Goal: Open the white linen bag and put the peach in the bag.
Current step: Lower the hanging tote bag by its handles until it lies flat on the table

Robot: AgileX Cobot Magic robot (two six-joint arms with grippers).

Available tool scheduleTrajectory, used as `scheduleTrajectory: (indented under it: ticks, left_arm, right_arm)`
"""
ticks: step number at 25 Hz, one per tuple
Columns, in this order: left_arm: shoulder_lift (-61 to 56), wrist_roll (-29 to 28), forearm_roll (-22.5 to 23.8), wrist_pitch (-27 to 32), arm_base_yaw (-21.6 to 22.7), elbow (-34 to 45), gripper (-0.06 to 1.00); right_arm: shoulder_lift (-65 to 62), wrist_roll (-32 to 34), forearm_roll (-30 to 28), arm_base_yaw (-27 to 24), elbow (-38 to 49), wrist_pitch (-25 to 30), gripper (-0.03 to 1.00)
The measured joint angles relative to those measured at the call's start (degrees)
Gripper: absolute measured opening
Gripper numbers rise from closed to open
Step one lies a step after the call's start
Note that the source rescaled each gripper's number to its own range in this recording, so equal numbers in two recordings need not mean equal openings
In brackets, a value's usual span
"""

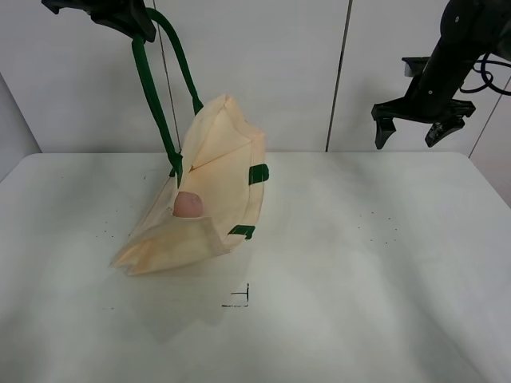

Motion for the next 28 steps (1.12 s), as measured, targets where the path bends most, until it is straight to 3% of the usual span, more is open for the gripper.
scheduleTrajectory:
  ticks: [3, 7, 19, 25, 28]
  left_arm:
    - [0.0, 0.0, 0.0, 0.0, 0.0, 0.0, 0.00]
    - [0.0, 0.0, 0.0, 0.0, 0.0, 0.0, 0.00]
    - [0.0, 0.0, 0.0, 0.0, 0.0, 0.0, 0.00]
    - [0.0, 0.0, 0.0, 0.0, 0.0, 0.0, 0.00]
    - [0.0, 0.0, 0.0, 0.0, 0.0, 0.0, 0.00]
  right_arm:
    - [-5.6, 0.0, -0.4, 0.0, 6.3, 0.0, 1.00]
    - [-18.8, -0.1, -0.4, 0.0, 21.3, 0.0, 1.00]
    - [-74.8, -0.7, -0.4, 0.0, 71.5, -0.5, 1.00]
    - [-104.1, -1.1, -0.4, 0.0, 84.8, -8.1, 1.00]
    - [-114.7, -1.1, -0.5, 0.0, 86.6, -9.8, 1.00]
